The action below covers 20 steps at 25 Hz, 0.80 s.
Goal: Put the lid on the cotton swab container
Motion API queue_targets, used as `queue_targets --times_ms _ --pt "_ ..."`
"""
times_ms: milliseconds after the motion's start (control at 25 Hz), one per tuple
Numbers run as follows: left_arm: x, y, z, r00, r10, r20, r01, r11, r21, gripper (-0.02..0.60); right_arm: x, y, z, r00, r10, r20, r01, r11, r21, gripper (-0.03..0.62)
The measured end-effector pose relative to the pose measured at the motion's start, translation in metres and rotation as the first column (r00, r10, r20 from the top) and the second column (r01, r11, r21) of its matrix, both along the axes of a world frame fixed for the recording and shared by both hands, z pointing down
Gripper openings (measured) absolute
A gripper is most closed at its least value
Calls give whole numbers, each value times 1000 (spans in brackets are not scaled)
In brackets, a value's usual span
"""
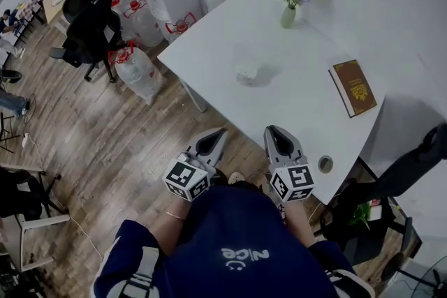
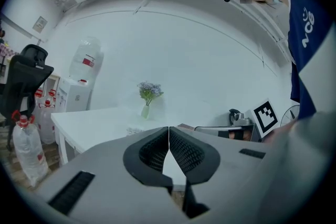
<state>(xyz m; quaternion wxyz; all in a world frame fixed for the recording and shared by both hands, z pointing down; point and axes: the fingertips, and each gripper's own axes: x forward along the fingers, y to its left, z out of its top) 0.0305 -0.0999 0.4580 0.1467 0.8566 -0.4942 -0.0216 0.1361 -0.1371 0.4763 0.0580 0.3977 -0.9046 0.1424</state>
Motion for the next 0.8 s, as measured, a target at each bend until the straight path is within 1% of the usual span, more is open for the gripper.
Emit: queue_targets --times_ms 200,280,360,480,600,720,800 --pt "-9 -16 10 1000 16 20 -15 999 -41 21 -1 -10 4 1000 7 -6 -8 1000 -21 57" --pt "-11 -23 15 999 32 40 -30 998 -47 21 0 -14 4 1000 19 -5 -19 999 -27 57" --pt "-13 -32 19 997 45 56 -43 998 -49 21 3 -22 4 999 43 -6 -44 999 -32 57" --pt "-22 -49 25 998 52 47 -49 997 -61 21 8 -38 3 996 86 -4 -86 996 -33 57" --pt "-35 -73 29 996 68 54 -65 996 -68 23 8 -58 1 993 118 -7 -118 992 -36 57" --pt "-42 -96 30 994 98 55 -94 993 -65 23 5 -76 0 990 141 13 -140 989 -56 57" --pt "-43 -109 33 988 139 67 -135 989 -67 23 5 -87 0 987 158 19 -157 986 -64 57"
